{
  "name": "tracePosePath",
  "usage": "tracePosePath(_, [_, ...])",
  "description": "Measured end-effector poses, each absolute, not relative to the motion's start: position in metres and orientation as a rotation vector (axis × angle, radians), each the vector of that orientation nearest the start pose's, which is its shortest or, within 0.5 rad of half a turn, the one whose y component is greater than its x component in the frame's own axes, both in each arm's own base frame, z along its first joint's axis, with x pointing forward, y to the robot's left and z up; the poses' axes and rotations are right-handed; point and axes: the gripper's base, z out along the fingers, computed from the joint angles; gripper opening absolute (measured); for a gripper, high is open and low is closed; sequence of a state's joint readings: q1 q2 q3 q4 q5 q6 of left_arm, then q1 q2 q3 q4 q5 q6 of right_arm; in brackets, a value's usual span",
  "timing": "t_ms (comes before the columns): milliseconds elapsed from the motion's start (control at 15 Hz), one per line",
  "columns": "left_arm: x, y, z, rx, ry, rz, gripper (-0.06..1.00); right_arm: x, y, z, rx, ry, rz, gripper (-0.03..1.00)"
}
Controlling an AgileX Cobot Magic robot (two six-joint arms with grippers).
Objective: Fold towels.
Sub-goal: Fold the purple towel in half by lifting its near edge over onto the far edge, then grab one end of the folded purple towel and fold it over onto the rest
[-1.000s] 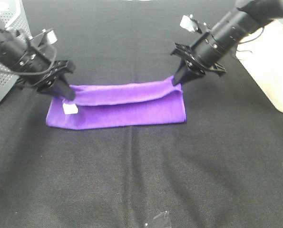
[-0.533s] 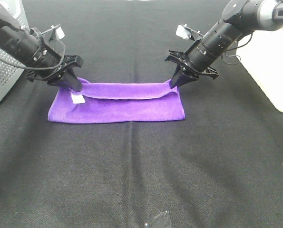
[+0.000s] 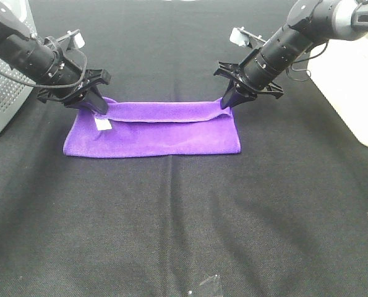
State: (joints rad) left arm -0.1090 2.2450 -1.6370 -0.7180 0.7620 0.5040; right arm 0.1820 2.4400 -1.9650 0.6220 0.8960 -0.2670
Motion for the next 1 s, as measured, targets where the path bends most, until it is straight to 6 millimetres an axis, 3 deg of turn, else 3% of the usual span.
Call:
tracePosePath(333, [0.465,-0.089,0.14,0.213,2.636,-0.632,0.37,0.497,0.133,0.126,-0.167,2.732,0.726,0.11])
tracePosePath(467, [0.465,-0.086,0.138,0.209,2.658,-0.574,0.54,0.497,0.132,0.126,-0.179,2.738,0.706,0.29])
tracePosePath(600, [0.464,-0.079,0.135,0.169,2.714,-0.477,0.76,0.496,0.129,0.124,-0.208,2.757,0.65,0.58])
tracePosePath(667, [0.462,-0.075,0.135,0.168,2.745,-0.419,0.82,0.495,0.127,0.123,-0.229,2.775,0.616,0.68])
tracePosePath(800, [0.46,-0.07,0.142,0.205,2.805,-0.326,0.86,0.493,0.123,0.126,-0.286,2.799,0.544,0.76])
tracePosePath(1000, [0.464,-0.058,0.165,0.217,2.881,-0.303,0.86,0.481,0.117,0.164,-0.355,2.838,0.479,0.78])
